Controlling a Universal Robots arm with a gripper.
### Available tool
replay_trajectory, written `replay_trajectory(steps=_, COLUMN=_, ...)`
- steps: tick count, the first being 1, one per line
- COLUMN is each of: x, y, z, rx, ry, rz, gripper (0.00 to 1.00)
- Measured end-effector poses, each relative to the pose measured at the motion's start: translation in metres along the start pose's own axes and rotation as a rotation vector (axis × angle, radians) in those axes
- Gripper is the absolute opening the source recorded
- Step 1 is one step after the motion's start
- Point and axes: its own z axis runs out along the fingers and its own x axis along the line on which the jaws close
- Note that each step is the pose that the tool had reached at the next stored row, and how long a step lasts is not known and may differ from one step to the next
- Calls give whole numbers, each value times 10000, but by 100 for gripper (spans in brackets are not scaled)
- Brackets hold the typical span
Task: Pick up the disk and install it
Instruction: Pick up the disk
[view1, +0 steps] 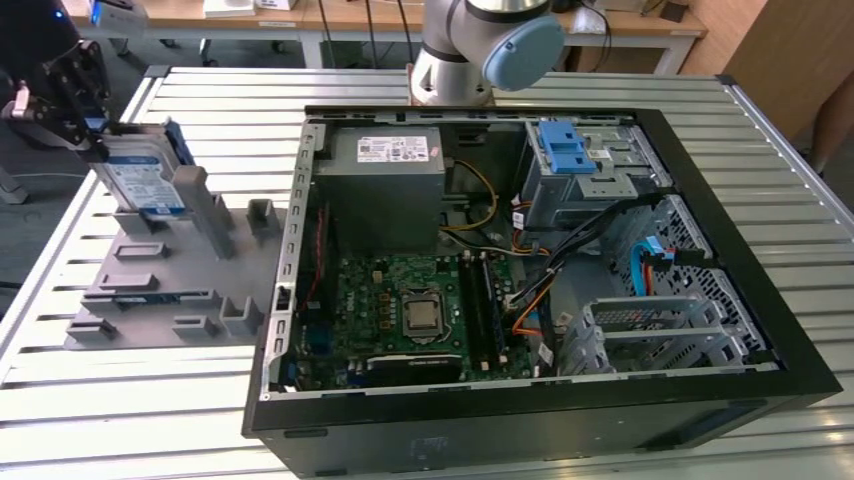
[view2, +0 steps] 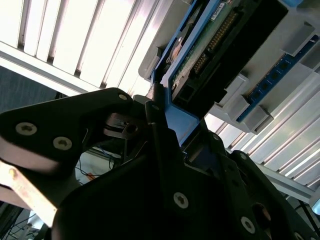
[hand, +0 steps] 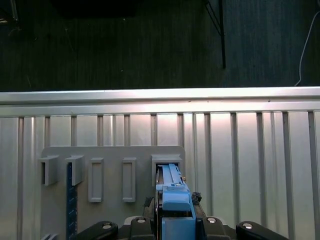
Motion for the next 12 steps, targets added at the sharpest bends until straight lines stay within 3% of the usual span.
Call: replay_trajectory(steps=12, x=-1, y=3, z=-79, rx=3, ry=-1, rz=0, gripper=36)
